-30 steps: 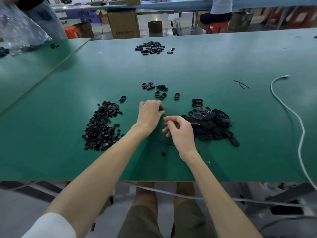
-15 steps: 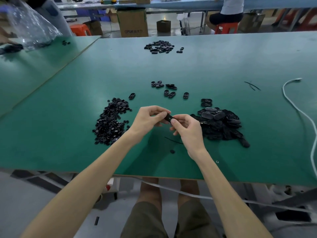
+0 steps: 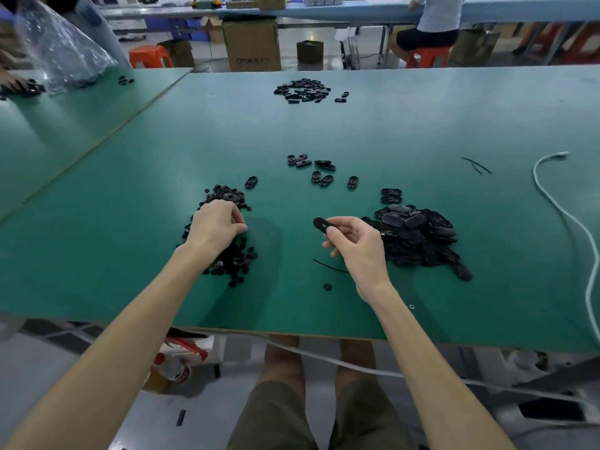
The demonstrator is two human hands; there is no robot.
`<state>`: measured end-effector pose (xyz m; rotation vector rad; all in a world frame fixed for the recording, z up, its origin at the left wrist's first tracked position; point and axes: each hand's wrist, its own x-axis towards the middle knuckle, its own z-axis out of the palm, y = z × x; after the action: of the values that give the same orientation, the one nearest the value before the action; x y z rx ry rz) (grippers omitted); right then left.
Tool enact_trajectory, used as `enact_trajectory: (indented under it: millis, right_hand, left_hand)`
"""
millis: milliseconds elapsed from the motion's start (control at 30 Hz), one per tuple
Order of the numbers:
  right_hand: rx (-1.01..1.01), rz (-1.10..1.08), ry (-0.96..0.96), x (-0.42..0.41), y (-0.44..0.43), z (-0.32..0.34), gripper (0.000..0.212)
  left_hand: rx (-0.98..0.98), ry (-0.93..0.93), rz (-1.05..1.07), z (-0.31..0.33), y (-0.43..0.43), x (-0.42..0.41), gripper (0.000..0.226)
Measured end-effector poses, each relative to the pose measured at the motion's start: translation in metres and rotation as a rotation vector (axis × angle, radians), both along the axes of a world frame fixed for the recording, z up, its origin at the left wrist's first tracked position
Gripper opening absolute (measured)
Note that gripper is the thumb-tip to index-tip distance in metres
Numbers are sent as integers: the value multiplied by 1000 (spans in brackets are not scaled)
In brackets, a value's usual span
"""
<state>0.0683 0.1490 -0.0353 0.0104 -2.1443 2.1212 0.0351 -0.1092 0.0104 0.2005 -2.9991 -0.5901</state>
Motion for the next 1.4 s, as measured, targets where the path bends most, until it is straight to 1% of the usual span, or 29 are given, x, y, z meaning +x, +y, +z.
enact_trajectory:
  millis: [67,167,233,267,333,400,467,634,734,867,1067,1167,1300,1400]
  right_hand:
    - [5,-3,1,0,0,-1,12]
    - [4,-7,1,0,0,-1,12]
    - [-4,-7,-2,-1,-1,-1,12]
    - [-9,-7,-5,-1,-1,-1,12]
    - [-15,-5,-8,-2,-1,-1,12]
    - [-16,-5,-12,-2,-1,-1,11]
    - [-17,-7,-11,-2,0,-2,11]
    - [-24,-8,-11,-2,0,-2,10]
    - [-22,-9,-10,-2,0,-2,10]
    - [-23,-5,-8,-1,1,-2,10]
    - [-36,9,-10,0,0,-1,13]
    - [-43,27,-9,1,-1,0,16]
    - [-46,59,1,2,-1,1,20]
    - [-50,65,4,2,-1,2,20]
  left_hand:
    - [-59,-1,5,-4,1,-3,8]
    - [-149,-61,29,-10,5,-7,9]
    - [-143,-57,41,-14,8,-8,7]
    - [-108,-47,41,-13,10,-8,7]
    - [65,-70,15,-9,17,-5,5]
    - [305,-117,-52,-2,27,-1,11]
    - [473,-119,-125,6,38,6,13]
    - [701,-71,-271,11,58,18,5]
    - [790,-60,-284,10,64,21,12]
    - [758,-59,-312,8,69,22,11]
    - [669,-4,-331,8,80,25,9]
    - [622,32,-311,9,87,26,8]
    - [492,49,-268,7,90,25,7]
    - [480,43,-249,4,91,22,12]
